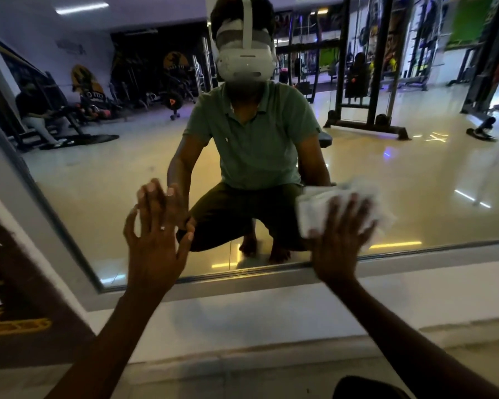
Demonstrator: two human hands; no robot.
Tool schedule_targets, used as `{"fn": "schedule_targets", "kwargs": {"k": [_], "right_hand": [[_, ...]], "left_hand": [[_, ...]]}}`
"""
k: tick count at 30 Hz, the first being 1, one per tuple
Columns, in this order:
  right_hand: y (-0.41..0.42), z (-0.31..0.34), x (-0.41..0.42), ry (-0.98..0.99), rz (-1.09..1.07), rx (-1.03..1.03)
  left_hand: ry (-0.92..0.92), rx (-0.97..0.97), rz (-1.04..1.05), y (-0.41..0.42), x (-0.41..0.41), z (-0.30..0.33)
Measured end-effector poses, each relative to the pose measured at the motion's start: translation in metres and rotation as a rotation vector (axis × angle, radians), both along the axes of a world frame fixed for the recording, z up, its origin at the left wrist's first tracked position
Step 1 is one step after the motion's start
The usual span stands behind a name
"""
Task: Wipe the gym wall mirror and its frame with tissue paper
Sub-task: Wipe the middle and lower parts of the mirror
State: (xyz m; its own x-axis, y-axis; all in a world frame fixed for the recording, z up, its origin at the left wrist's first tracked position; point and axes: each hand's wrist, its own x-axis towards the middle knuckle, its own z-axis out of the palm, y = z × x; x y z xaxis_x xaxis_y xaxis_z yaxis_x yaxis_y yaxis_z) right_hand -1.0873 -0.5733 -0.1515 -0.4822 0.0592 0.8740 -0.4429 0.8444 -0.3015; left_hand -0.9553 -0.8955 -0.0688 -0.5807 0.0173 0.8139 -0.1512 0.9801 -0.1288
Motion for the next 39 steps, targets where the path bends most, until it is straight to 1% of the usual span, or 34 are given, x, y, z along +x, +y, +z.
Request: {"fn": "schedule_targets", "kwargs": {"k": [2, 3, 4, 6, 8, 9, 11, 12, 13, 15, 18, 21, 24, 27, 29, 31, 33, 36, 37, 39], "right_hand": [[0.011, 0.017, -0.003, -0.075, -0.101, -0.252], [0.000, 0.023, 0.001, -0.103, -0.120, -0.319], [-0.019, 0.027, 0.006, -0.125, -0.119, -0.328], [-0.069, 0.024, 0.020, -0.132, -0.085, -0.222], [-0.117, 0.019, 0.031, -0.070, -0.012, -0.055], [-0.137, 0.019, 0.037, -0.020, 0.036, 0.064], [-0.158, 0.029, 0.043, 0.102, 0.138, 0.379], [-0.160, 0.038, 0.043, 0.166, 0.189, 0.524], [-0.156, 0.049, 0.040, 0.223, 0.228, 0.616], [-0.134, 0.073, 0.031, 0.272, 0.255, 0.649], [-0.103, 0.103, 0.015, 0.237, 0.192, 0.538], [-0.137, 0.123, 0.025, 0.258, 0.136, 0.549], [-0.214, 0.142, 0.047, 0.327, 0.238, 0.687], [-0.266, 0.175, 0.061, 0.428, 0.312, 0.915], [-0.270, 0.200, 0.063, 0.495, 0.332, 1.050], [-0.245, 0.233, 0.053, 0.539, 0.331, 1.066], [-0.200, 0.272, 0.036, 0.547, 0.297, 1.038], [-0.141, 0.320, 0.015, 0.558, 0.246, 1.098], [-0.136, 0.329, 0.014, 0.568, 0.234, 1.120], [-0.157, 0.334, 0.017, 0.612, 0.197, 1.099]], "left_hand": [[0.000, -0.007, 0.090, -0.021, 0.009, 0.001], [-0.008, -0.012, 0.108, -0.027, 0.011, 0.001], [-0.014, -0.010, 0.113, -0.031, 0.011, 0.001], [-0.020, 0.016, 0.107, -0.028, 0.006, 0.000], [-0.018, 0.018, 0.098, -0.028, 0.004, 0.001], [-0.025, -0.001, 0.091, -0.032, 0.005, 0.001], [-0.034, -0.019, 0.078, -0.044, 0.012, -0.001], [-0.024, 0.014, 0.089, -0.053, 0.018, -0.004], [-0.011, 0.070, 0.114, -0.064, 0.024, -0.006], [-0.008, 0.164, 0.199, -0.093, 0.037, -0.012], [-0.070, 0.183, 0.275, -0.135, 0.047, -0.015], [-0.113, 0.156, 0.281, -0.145, 0.043, -0.016], [-0.106, 0.171, 0.270, -0.147, 0.042, -0.019], [-0.098, 0.164, 0.254, -0.148, 0.044, -0.018], [-0.087, 0.164, 0.236, -0.141, 0.050, -0.015], [-0.018, 0.185, 0.204, -0.133, 0.055, -0.008], [0.054, 0.213, 0.162, -0.126, 0.056, 0.017], [0.128, 0.206, 0.145, -0.127, 0.046, 0.080], [0.138, 0.191, 0.147, -0.132, 0.042, 0.099], [0.121, 0.156, 0.158, -0.142, 0.034, 0.120]]}}
